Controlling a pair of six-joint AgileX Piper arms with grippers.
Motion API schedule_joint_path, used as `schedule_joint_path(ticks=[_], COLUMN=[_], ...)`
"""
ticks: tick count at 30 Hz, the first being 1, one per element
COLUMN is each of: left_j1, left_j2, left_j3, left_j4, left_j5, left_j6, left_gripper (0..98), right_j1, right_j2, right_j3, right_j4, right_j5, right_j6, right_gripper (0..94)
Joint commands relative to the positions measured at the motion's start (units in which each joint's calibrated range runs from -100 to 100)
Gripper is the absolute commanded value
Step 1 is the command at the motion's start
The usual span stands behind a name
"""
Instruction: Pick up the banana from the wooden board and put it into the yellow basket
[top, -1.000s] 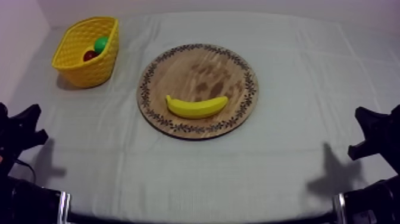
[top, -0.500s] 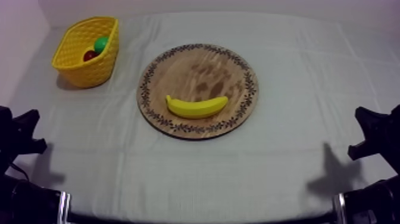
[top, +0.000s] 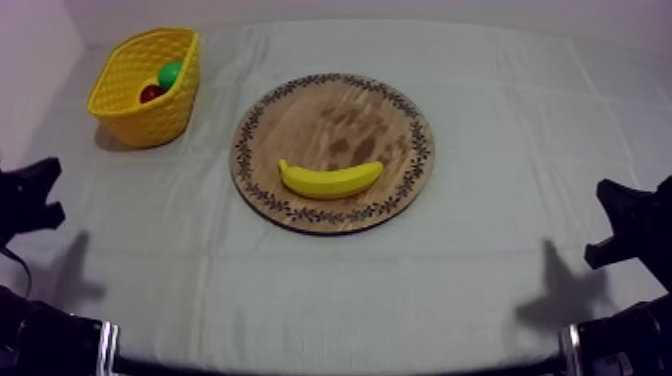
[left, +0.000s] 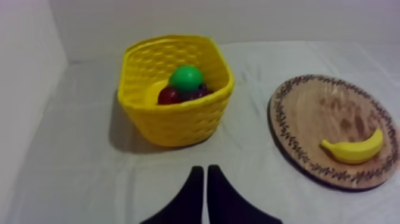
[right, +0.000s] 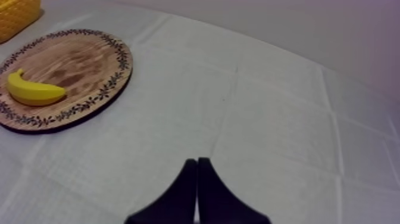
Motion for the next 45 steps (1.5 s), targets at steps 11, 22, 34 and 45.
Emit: schedule_joint_path(ticks=[11,22,34,45], left_j1=[10.7,12.4,19.1,25.3], left_j2=[34.1,55.1,70.9,81.2], left_j3=[-29.1,-63.7,-81.3,-79.8], left_j4=[-8.85,-2.44,-3.32,-5.15], left_j5=[1.7,14.5,19.1,21.4], left_j6=[8.7,-0.5,-5.1,-7.3], left_gripper=[0.0,0.0,0.0,0.0], right_j1=[0.0,0.0,0.0,0.0], right_j2=[0.0,0.0,0.0,0.0], right_j3=[0.0,0.0,0.0,0.0], right_j4=[0.0,0.0,0.0,0.0], right_j5=[0.0,0.0,0.0,0.0], right_j6=[0.0,0.0,0.0,0.0], right_gripper=[0.3,0.3,0.3,0.3])
